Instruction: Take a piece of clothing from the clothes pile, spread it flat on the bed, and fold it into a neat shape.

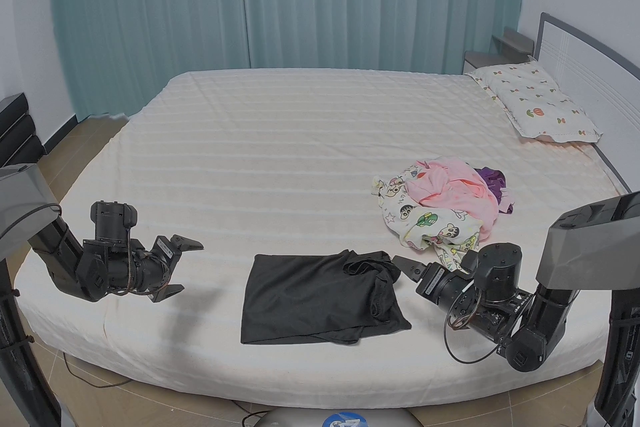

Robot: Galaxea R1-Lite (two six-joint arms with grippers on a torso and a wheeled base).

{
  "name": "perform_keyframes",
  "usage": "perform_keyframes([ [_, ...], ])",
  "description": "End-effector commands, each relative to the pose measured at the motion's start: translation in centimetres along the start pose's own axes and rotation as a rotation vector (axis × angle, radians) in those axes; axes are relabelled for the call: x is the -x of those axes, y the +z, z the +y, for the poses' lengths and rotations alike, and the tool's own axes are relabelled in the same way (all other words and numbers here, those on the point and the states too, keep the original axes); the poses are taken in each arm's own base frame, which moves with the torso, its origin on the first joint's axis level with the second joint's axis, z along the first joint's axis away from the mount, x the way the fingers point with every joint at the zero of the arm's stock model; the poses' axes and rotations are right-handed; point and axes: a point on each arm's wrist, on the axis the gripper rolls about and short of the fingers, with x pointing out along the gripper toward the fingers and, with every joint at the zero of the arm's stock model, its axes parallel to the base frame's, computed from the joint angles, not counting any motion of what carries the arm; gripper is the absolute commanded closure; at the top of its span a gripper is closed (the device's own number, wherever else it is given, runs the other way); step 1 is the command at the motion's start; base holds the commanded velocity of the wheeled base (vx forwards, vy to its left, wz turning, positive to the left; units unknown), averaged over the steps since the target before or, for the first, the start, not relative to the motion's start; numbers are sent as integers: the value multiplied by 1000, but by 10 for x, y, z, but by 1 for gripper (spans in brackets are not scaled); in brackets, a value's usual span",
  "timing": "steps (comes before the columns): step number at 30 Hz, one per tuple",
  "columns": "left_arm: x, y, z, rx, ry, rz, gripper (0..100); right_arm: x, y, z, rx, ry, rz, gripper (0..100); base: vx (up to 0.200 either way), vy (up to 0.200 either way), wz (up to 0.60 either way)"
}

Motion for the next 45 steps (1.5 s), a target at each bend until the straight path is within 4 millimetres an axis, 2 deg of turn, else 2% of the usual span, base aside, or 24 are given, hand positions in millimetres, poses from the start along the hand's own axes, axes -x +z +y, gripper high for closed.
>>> perform_keyframes([
  [1,-5,1,3,7,10,6,0,-13,-2,14,20,35,7,0,0,200,0],
  [6,-7,-1,5,8,18,12,0,-26,2,24,24,35,20,0,0,120,0],
  [8,-8,-1,5,5,18,12,0,-27,-5,24,31,29,53,0,0,0,0],
  [10,-8,-1,4,5,18,10,0,-31,-15,19,37,13,84,0,0,0,0],
  [16,-7,-1,5,26,25,0,0,-45,-19,12,54,-20,118,0,0,0,0],
  [19,-8,0,5,32,24,-1,0,-49,-18,10,55,-36,128,0,200,0,0],
  [24,-7,0,5,32,26,-2,0,-70,-11,-8,81,-96,125,0,120,0,0],
  [32,-8,0,5,31,26,-2,0,-89,-1,-25,73,-142,106,0,0,0,0],
  [36,-9,0,7,32,31,-2,0,-101,2,-44,69,-180,84,0,0,0,0],
  [45,-10,0,6,32,30,-3,0,-100,22,-60,51,-220,24,0,0,0,0],
])
